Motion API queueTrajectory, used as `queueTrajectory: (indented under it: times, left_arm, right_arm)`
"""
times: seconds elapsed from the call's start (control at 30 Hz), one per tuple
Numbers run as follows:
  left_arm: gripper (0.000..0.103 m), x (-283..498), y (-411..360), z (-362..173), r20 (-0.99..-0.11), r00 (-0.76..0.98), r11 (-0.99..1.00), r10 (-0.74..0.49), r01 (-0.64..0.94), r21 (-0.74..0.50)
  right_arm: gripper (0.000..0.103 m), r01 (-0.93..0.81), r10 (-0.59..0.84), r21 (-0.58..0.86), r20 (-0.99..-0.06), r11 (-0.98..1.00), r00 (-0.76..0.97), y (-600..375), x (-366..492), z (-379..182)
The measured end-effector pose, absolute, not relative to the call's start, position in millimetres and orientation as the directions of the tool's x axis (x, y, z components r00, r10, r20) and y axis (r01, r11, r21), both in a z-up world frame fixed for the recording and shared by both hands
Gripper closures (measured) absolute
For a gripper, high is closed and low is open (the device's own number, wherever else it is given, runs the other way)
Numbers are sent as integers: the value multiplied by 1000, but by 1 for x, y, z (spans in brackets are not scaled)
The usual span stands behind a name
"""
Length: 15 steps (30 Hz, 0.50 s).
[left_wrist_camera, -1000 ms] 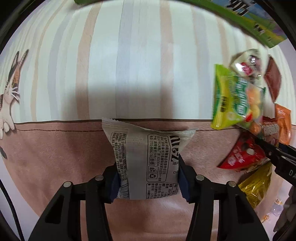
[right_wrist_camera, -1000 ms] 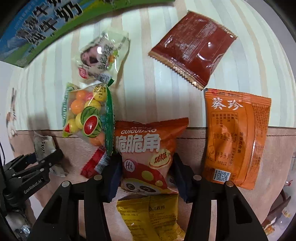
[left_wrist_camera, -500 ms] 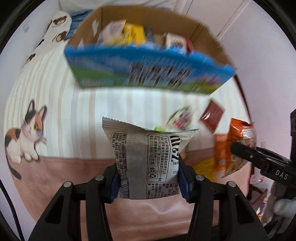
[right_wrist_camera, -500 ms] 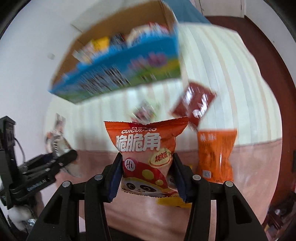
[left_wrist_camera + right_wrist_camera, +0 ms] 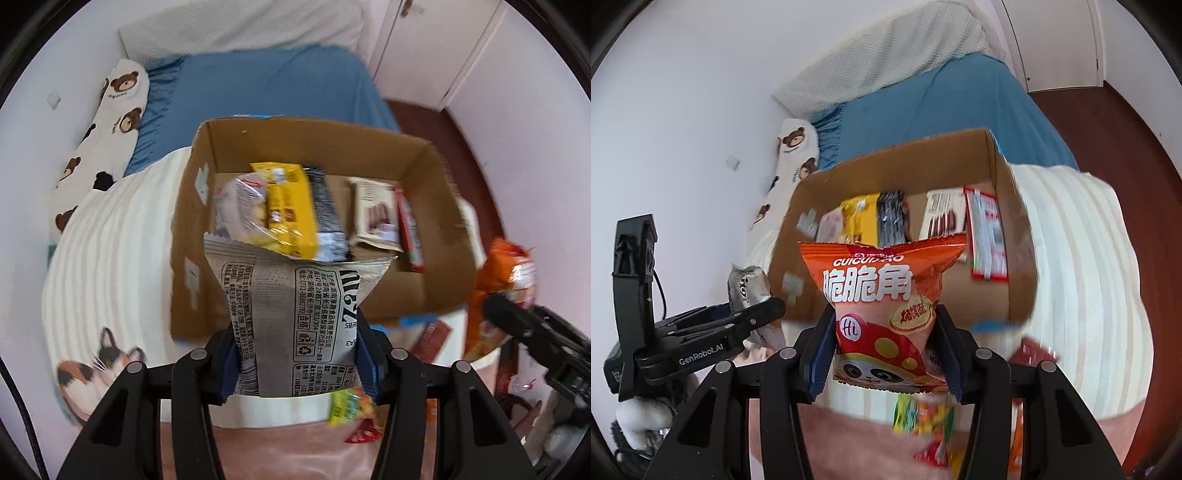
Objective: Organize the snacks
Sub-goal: 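Lower both packets into the box and open both tools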
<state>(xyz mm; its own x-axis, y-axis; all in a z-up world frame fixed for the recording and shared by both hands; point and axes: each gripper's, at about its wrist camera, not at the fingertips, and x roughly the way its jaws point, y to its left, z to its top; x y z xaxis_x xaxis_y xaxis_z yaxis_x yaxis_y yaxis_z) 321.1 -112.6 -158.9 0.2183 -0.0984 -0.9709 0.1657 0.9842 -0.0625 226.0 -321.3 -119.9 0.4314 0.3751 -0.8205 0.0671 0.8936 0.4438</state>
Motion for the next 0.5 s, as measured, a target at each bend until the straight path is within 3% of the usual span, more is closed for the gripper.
queueTrajectory:
  times: [0.43, 0.47, 0.5]
  left_arm:
    - [53, 384, -111, -249, -1000, -26, 991, 6, 132, 2]
    - [53, 384, -110, -253, -999, -40, 991, -1, 130, -7]
    - [53, 385, -111, -257, -999, -49, 992, -9, 128, -16]
  right_arm:
    - [49, 151, 318, 362, -914, 920, 252, -324, 309, -195]
    - [45, 154, 319, 358, -919, 921, 231, -324, 311, -201]
    - [31, 159, 318, 351, -927, 923, 199, -323, 314, -208]
